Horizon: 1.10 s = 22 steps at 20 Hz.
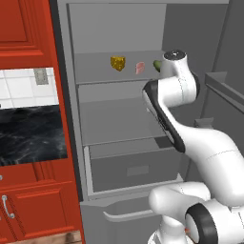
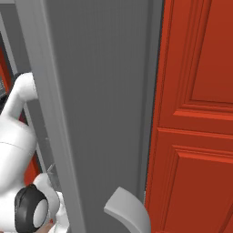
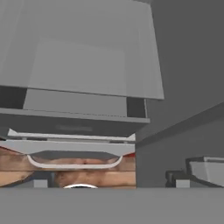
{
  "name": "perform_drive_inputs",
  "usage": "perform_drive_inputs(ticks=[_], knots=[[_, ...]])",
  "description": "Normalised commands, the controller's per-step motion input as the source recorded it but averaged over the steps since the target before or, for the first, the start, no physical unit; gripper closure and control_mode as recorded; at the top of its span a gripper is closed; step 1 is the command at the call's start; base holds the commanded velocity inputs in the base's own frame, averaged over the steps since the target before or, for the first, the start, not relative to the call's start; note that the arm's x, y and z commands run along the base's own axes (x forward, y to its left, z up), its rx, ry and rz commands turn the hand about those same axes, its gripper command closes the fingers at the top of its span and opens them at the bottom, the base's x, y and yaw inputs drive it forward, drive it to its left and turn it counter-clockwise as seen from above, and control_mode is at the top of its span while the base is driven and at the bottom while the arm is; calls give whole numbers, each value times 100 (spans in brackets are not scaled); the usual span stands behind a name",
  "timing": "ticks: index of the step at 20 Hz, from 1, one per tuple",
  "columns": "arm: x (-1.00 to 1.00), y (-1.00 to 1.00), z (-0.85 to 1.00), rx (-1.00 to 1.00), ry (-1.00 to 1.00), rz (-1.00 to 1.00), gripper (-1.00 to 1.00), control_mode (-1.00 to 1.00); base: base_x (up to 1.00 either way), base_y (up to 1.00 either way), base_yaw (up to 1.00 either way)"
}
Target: Take the cheese, steak, and cucumber from the fridge and place them on the plate on the dining counter to create an appetizer plate.
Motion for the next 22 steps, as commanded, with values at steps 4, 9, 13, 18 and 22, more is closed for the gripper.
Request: perform_drive_inputs(ticks=[4,9,13,18,22], knots=[[0,0,62,-15,-11,-5,-100,-100,0,0,0],[2,-3,68,-4,-9,-2,-100,-100,0,0,0],[30,-9,54,0,-1,0,-100,-100,0,0,0],[53,-19,32,0,0,0,-100,-100,0,0,0],[62,-33,13,0,-1,-1,-100,-100,0,0,0]])
